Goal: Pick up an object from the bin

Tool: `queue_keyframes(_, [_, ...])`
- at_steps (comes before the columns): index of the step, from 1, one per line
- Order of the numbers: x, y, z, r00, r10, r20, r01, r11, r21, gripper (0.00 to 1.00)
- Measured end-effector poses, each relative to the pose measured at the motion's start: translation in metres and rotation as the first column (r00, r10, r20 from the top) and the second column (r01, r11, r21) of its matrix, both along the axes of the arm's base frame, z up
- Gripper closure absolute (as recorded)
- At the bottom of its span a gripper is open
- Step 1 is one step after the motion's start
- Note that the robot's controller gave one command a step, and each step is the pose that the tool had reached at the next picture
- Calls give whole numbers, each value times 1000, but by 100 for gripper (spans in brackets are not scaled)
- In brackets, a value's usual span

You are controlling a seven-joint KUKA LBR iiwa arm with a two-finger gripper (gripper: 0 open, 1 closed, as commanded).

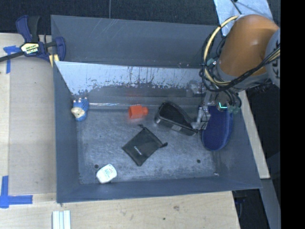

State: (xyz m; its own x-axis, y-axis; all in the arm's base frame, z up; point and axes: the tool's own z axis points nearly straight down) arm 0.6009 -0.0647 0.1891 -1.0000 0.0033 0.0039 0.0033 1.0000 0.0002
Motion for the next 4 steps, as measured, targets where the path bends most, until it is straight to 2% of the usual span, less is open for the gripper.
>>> queue_keyframes(1, [1, -54, -108, 983, -181, -2, 181, 983, -1, 0])
queue_keyframes(2, [-13, -39, -119, 958, -287, 5, 287, 958, 0, 0])
queue_keyframes(3, [-14, -38, -120, 959, -284, 4, 284, 959, 0, 100])
queue_keyframes(4, [-20, -50, 26, 955, -297, 7, 297, 955, -1, 100])
